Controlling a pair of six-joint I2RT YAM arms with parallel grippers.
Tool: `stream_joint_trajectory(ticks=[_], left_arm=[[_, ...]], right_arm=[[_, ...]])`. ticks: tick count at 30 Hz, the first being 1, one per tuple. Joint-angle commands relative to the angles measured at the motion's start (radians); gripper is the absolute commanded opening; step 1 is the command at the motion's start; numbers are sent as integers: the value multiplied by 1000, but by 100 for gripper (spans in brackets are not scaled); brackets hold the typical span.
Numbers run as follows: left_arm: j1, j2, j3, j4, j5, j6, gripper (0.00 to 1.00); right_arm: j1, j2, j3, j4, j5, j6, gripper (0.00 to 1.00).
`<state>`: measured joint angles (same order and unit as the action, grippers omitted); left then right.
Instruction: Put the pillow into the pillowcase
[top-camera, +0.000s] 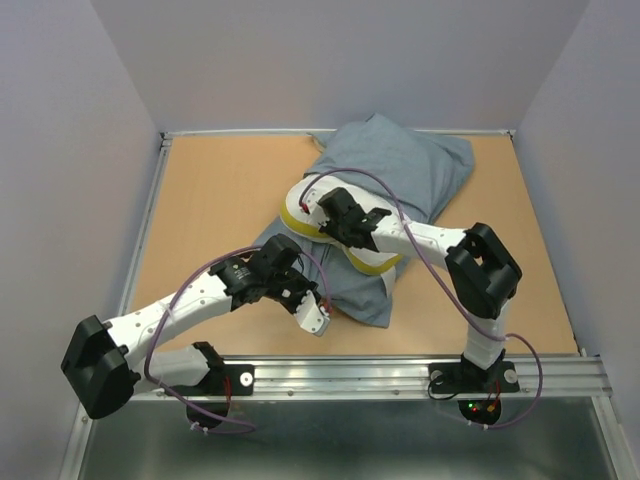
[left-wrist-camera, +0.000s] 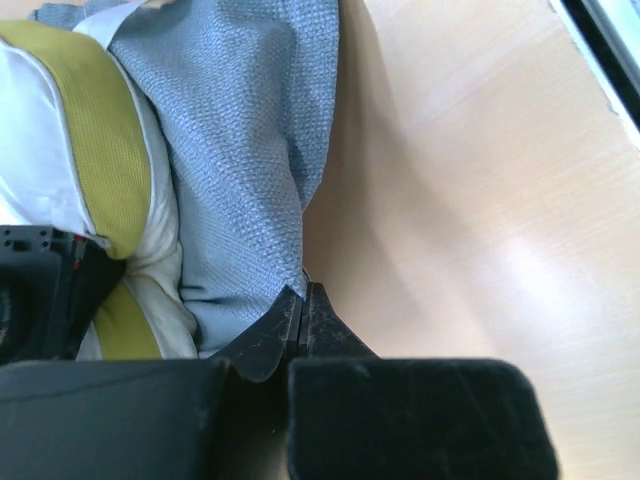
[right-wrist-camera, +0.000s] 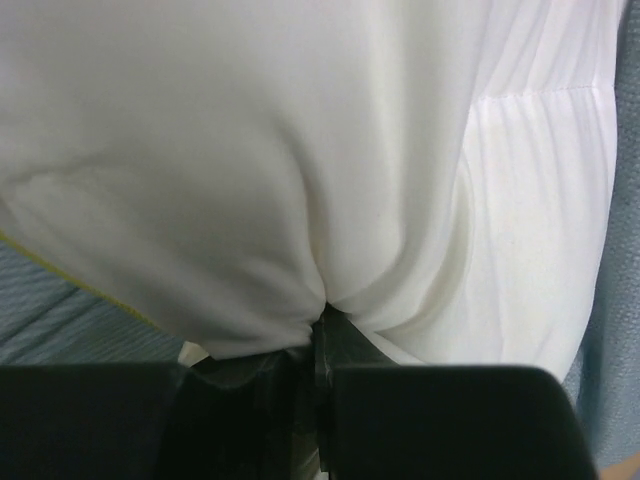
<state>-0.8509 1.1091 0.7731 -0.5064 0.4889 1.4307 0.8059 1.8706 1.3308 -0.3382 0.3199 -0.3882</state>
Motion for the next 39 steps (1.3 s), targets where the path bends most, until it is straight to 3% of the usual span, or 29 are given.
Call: stream_joint_trajectory(ticks=[1, 5, 8, 12, 15, 20, 31, 32, 36, 39], left_arm=[[-22, -52, -21, -178, 139, -49, 0], [-22, -72, -11, -210, 128, -52, 0], [-22, -95, -18, -225, 131, -52, 0], [-22, -94, -32, -225, 135, -53, 0], [-22, -100, -23, -230, 134, -64, 0], [-22, -120, -26, -242, 123, -56, 0], [-22, -161, -28, -257, 114, -85, 0], [-22, -164, -28, -259, 105, -82, 0], [-22, -169, -8, -282, 93, -93, 0], [-20, -189, -1, -310, 79, -89, 0]], right_arm=[[-114, 88, 4, 128, 329, -138, 1], [-113, 67, 182, 128, 369, -207, 1], [-90, 91, 23, 134, 345, -270, 1], [-125, 286, -110, 276, 436, -349, 0], [-220, 291, -6, 298, 478, -391, 1], [-240, 245, 166, 297, 484, -487, 1], [-399, 414, 305, 309, 490, -561, 0], [-387, 394, 285, 306, 502, -548, 0], [-144, 196, 17, 231, 450, -471, 0], [-105, 171, -54, 203, 439, -463, 0]])
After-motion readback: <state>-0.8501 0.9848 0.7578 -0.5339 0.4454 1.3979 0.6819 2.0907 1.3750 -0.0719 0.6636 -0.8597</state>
